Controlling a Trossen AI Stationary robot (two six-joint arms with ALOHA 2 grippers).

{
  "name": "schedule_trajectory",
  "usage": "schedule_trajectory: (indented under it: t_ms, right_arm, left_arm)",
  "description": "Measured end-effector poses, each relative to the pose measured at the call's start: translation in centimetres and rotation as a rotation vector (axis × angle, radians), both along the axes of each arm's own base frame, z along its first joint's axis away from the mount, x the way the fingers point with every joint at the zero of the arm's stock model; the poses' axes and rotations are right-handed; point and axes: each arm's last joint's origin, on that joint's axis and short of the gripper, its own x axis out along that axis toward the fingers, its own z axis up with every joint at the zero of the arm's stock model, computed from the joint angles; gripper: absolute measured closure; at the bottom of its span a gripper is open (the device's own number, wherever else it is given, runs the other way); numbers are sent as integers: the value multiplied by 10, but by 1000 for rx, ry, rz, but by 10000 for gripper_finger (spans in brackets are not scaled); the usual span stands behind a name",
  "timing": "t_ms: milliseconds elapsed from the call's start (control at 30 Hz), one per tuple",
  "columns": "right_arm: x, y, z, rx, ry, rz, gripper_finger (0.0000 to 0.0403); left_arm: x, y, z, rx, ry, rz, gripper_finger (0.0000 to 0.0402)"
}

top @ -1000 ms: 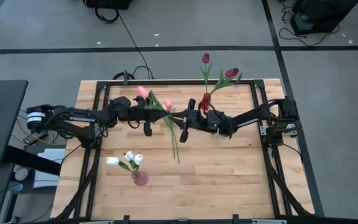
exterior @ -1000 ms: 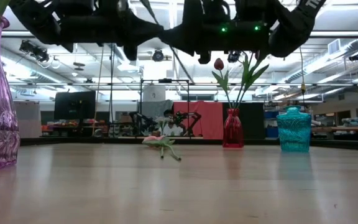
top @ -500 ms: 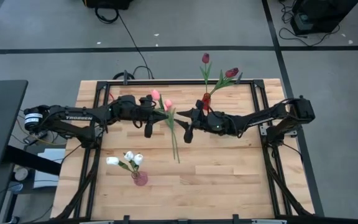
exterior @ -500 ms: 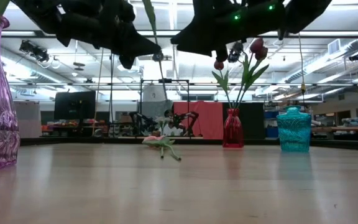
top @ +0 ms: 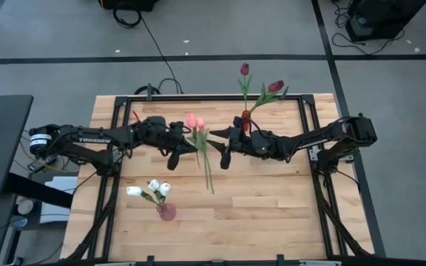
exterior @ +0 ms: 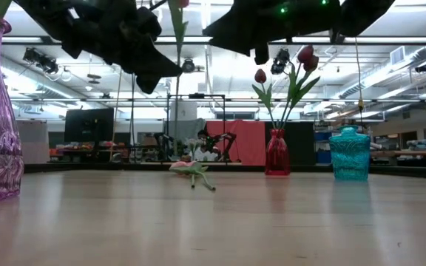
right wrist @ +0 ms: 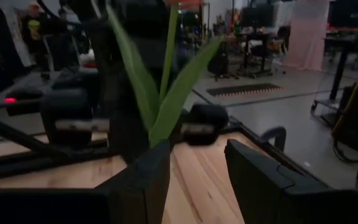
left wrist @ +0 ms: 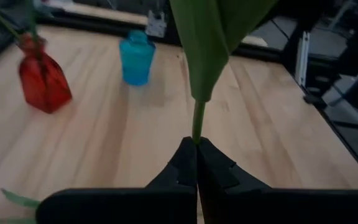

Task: Sort flowers into vase by color
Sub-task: Put the bottom pink tulip into the blue vase

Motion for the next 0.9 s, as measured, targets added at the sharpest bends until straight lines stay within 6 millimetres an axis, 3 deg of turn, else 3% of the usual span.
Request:
schedule_trajectory:
  t_ms: [433, 767, 900]
  right_arm:
    - [6, 3, 10, -14, -179, 101, 236]
    - [26, 2, 20, -62, -112, 63, 237]
    - [27, 2, 19, -73, -79, 55, 256]
  left_arm:
    - [9, -12, -5, 58, -2, -9, 401]
    - [35, -14, -10, 46, 41, -18, 401]
    - [38, -15, -11, 61, 54, -33, 401]
